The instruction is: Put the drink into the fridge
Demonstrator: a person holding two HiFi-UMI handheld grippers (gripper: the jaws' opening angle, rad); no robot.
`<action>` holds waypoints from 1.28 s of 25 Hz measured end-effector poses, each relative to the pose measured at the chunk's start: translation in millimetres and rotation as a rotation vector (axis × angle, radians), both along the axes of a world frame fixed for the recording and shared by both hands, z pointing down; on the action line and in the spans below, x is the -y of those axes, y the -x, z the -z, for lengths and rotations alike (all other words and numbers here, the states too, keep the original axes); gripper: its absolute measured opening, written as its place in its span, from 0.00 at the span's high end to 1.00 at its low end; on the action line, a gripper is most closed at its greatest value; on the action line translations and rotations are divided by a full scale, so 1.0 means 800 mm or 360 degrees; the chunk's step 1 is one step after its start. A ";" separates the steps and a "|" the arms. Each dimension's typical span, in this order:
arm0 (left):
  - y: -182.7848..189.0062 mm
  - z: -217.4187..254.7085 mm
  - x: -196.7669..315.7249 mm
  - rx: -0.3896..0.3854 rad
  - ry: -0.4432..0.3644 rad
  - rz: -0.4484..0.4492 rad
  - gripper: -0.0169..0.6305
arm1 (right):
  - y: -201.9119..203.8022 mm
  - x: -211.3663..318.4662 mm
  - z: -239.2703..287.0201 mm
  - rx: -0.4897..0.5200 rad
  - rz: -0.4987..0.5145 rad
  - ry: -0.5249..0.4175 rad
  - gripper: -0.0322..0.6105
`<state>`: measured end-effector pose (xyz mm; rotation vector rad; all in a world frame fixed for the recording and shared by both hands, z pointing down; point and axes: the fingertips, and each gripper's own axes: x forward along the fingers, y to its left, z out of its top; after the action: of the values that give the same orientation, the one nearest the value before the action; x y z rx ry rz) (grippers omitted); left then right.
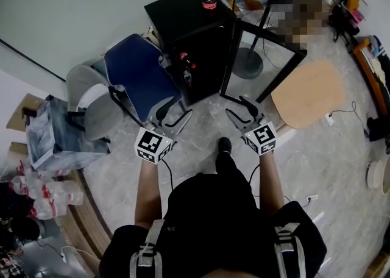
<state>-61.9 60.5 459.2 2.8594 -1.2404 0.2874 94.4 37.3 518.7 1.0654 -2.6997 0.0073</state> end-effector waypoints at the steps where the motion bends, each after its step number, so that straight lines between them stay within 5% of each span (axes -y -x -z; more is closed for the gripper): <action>1: -0.002 0.001 0.007 0.0002 0.0000 0.0006 0.59 | -0.002 0.007 -0.001 -0.0003 0.0008 0.0004 0.54; 32: -0.075 0.003 0.188 0.0080 0.0022 0.0362 0.59 | -0.045 0.247 0.003 0.0025 0.0366 0.0029 0.57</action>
<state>-1.6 -90.0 457.2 2.6809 -1.5480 0.3617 130.7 -160.4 516.6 0.7470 -2.8142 -0.0001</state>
